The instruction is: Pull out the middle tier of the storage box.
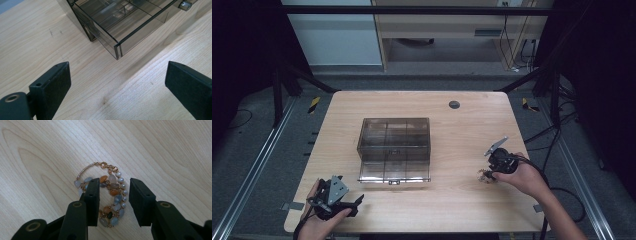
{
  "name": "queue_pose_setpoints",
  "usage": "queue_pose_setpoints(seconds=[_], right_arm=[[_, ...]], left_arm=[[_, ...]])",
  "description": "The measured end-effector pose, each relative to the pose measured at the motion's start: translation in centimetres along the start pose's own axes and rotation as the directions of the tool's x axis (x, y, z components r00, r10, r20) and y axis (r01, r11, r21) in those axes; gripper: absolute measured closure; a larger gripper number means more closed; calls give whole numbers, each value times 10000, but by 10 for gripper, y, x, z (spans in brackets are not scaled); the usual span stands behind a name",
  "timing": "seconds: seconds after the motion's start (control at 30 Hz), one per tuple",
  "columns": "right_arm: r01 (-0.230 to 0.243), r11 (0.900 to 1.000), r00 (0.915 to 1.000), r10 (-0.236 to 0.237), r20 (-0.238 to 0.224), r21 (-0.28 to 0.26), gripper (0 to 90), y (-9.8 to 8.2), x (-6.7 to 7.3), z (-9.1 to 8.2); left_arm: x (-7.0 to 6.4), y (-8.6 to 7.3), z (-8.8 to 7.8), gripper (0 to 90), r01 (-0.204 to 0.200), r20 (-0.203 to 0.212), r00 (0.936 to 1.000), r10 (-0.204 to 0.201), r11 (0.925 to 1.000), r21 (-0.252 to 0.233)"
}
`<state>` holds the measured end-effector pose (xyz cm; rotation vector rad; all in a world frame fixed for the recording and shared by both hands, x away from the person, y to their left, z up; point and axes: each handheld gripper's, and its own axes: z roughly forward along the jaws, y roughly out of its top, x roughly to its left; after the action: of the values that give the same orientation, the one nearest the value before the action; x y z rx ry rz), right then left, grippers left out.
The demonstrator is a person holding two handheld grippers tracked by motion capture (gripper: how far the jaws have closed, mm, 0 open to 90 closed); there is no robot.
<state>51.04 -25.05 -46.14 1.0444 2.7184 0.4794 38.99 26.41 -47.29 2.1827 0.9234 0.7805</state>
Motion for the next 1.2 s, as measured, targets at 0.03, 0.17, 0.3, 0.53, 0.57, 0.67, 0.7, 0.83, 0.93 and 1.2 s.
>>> queue_pose_setpoints(seconds=[0.03, 0.17, 0.3, 0.53, 0.57, 0.67, 0.7, 0.83, 0.93, 1.2], right_arm=[[1, 10000, 10000, -1, 11, 29, 603, 0, -1, 0], [-81, 9998, 10000, 81, -45, 166, 595, 2, -3, 3], [-107, 9993, 9999, 111, -111, 357, 610, 5, -3, 7], [-34, 9987, 9996, 47, -261, 516, 656, 8, -3, 12], [-85, 9984, 9996, 100, -271, 566, 664, 9, -3, 12], [-25, 9983, 9995, 43, -306, 585, 691, 10, -4, 13], [-62, 9980, 9994, 83, -323, 627, 706, 11, -4, 13], [-64, 9975, 9992, 91, -383, 707, 749, 12, -4, 13], [-123, 9969, 9989, 157, -431, 779, 781, 13, -4, 13], [-273, 9974, 9991, 293, -291, 668, 834, 13, -3, 13]], left_arm=[[0, 0, 0, 66, 5, 11, 10000, -5, 10000, -4], [1, 0, -1, 67, 33, -20, 10000, -33, 10000, -52], [1, -1, -2, 68, 51, -14, 10000, -51, 9999, -97], [1, -1, -2, 68, 42, -4, 10000, -42, 10000, -89], [1, -1, -2, 68, 34, -7, 10000, -34, 10000, -88], [1, 0, -1, 69, 19, 11, 10000, -19, 10000, -57], [0, 0, -1, 69, 21, 14, 10000, -21, 10000, -64], [0, 0, -1, 71, 3, -14, 10000, -3, 10000, -55], [1, -1, -1, 72, 26, -39, 10000, -26, 10000, -56], [1, -1, -2, 73, 33, -54, 10000, -33, 10000, -59]])
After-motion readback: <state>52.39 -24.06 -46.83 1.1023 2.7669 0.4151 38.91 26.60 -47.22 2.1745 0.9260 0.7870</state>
